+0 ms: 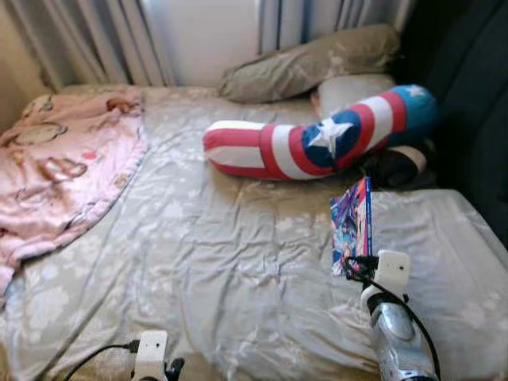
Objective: Clean up the room
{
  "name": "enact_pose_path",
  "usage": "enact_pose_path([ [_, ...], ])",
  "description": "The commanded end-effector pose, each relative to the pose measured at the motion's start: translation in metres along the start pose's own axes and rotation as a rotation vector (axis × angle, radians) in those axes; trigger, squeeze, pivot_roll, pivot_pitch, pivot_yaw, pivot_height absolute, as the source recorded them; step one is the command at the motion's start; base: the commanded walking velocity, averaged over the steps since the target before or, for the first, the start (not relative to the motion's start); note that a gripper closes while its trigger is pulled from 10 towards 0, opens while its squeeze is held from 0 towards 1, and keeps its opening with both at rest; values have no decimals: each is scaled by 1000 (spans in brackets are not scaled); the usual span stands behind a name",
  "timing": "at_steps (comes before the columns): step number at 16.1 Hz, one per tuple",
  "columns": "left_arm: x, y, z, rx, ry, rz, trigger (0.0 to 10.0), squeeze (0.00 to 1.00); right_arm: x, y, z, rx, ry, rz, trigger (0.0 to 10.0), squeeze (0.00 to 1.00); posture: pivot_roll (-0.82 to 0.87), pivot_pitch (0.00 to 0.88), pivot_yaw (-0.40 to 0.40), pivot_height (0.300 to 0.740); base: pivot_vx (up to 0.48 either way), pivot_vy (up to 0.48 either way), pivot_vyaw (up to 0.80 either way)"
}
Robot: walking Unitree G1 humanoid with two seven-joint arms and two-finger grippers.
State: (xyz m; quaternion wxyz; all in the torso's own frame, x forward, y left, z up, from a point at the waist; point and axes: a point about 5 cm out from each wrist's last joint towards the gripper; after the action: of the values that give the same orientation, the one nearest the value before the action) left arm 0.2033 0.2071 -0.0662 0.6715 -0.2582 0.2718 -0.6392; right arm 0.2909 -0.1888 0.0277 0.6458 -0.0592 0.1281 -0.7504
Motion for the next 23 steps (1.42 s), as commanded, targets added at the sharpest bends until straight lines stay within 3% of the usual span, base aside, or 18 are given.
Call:
enact_pose_path([
  [1, -3, -3, -9, -35, 9, 6, 10000, 0, -4, 2, 7, 32, 24, 28, 10000, 0, -27, 85, -2, 740, 0, 0, 0],
  [2, -2, -3, -9, -35, 8, 5, 10000, 0, -12, 1, 8, 35, 74, 95, 10000, 0, -28, 86, -2, 740, 0, 0, 0],
  [4, -2, -3, -10, -36, 8, 5, 10000, 0, -18, 0, 6, 26, 23, 137, 10000, 0, -31, 87, -2, 740, 0, 0, 0],
  [11, -1, -2, -8, -27, 4, 3, 10000, 0, -15, 1, 2, -13, -131, 128, 10000, 0, -31, 80, -3, 740, 0, 0, 0],
  [15, 1, 0, 3, 26, -13, 2, 10000, 0, -24, -1, 0, -12, -107, 175, 10000, 0, -27, 72, -1, 691, 0, 0, 0],
  [17, -1, 4, 36, 200, -72, 33, 10000, 0, -28, -3, 1, 4, -78, 203, 10000, 0, -35, 74, 1, 691, 0, 0, 0],
  [18, 0, 5, 43, 234, -88, 34, 10000, 0, -28, -3, 0, 3, -80, 206, 10000, 0, -34, 75, 1, 691, 0, 0, 0],
  [20, 8, 6, 85, 423, -118, 8, 10000, 0, -29, -4, -4, -23, -74, 231, 10000, 0, -24, 79, -1, 691, 0, 0, 0],
  [23, 13, 1, 106, 565, -93, -21, 10000, 0, -36, -6, -2, -4, -63, 282, 10000, 0, -28, 81, 4, 691, 0, 0, 0],
])
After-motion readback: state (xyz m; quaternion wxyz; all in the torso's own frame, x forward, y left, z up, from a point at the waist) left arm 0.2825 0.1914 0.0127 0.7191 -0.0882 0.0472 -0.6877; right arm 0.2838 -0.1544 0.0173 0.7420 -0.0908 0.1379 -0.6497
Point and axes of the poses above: a point about 5 cm out from each wrist's last joint towards the gripper, its own y axis pointing out of the wrist towards the gripper, its own z axis along the axis of the wrist's last joint, x = y × z
